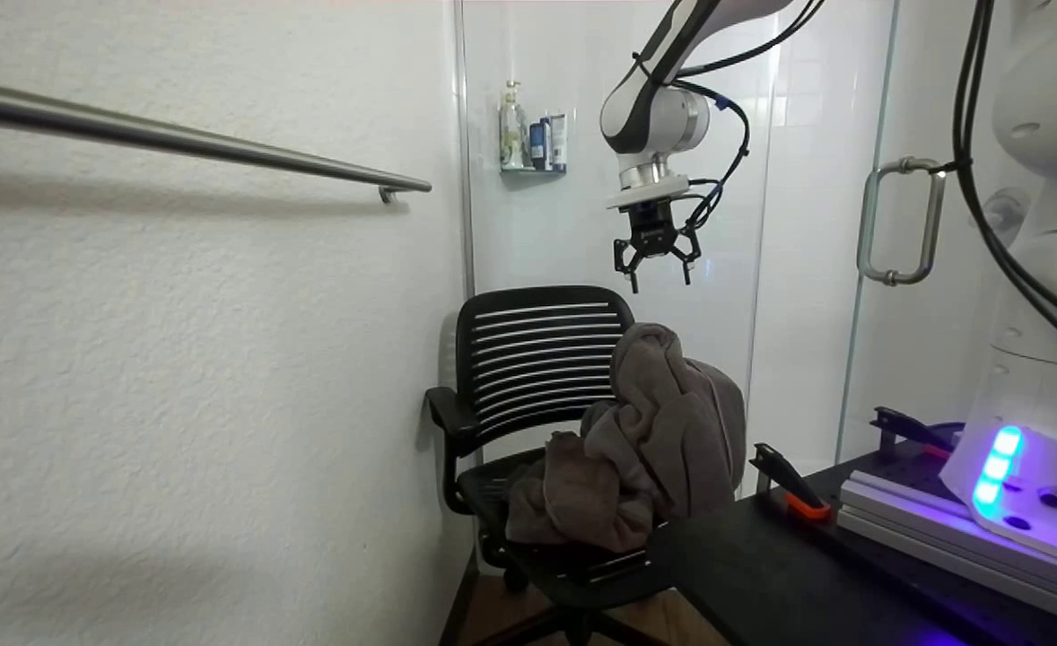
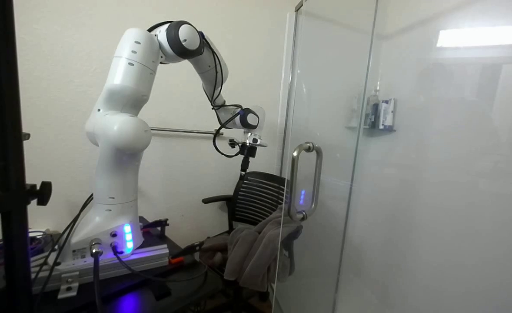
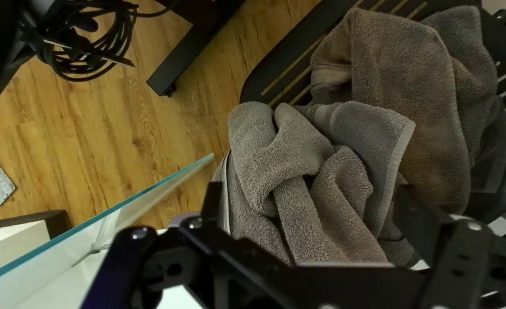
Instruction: Remove the grey towel from the from the bar and put it on the chair, then get the brown towel and put it on the bar
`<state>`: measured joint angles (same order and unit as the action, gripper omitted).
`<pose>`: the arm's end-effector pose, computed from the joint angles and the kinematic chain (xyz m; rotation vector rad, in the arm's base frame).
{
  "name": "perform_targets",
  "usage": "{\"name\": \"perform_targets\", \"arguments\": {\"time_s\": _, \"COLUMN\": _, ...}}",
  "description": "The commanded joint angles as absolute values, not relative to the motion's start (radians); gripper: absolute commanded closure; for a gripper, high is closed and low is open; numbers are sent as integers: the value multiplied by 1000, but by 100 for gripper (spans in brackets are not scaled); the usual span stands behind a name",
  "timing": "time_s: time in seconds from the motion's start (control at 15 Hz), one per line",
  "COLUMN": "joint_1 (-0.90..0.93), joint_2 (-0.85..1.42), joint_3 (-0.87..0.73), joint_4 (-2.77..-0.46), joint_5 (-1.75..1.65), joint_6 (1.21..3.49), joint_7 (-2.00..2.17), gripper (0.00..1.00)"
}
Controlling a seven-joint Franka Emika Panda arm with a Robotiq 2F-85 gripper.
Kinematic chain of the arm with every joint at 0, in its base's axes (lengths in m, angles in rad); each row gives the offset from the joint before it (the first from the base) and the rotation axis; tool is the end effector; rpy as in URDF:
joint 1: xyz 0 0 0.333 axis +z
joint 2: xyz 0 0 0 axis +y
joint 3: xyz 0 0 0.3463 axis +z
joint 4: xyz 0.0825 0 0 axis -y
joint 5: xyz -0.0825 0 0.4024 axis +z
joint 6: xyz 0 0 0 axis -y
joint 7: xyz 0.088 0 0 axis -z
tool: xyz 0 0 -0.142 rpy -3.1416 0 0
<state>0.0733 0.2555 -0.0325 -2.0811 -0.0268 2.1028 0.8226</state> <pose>0.5669 0.0211 0.2694 2.7848 -1.1210 -0.3014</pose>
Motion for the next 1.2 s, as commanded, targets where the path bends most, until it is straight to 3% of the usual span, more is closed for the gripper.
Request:
{"name": "perform_targets", "arguments": {"time_s": 0.0, "joint_1": 101, "joint_2": 377, "joint_3": -10, "joint_4": -2051, "joint_5": -15, "joint_6": 2135, "joint_7": 841, "gripper": 0}}
{"name": "perform_targets", "arguments": {"time_s": 0.33, "joint_1": 230, "joint_2": 529, "joint_3": -11, "joint_4": -2115, "joint_5": -84, "joint_6": 2360, "joint_7": 977, "gripper": 0}}
{"name": "perform_targets", "arguments": {"time_s": 0.6, "joint_1": 330, "joint_2": 596, "joint_3": -53, "joint_4": -2097, "joint_5": -148, "joint_6": 2338, "joint_7": 1091, "gripper": 0}}
{"name": "perform_targets", "arguments": {"time_s": 0.87, "joint_1": 326, "joint_2": 604, "joint_3": -39, "joint_4": -2098, "joint_5": -132, "joint_6": 2356, "joint_7": 1085, "gripper": 0}}
{"name": "perform_targets", "arguments": {"time_s": 1.13, "joint_1": 218, "joint_2": 703, "joint_3": 51, "joint_4": -2028, "joint_5": 103, "joint_6": 2493, "joint_7": 1002, "gripper": 0}}
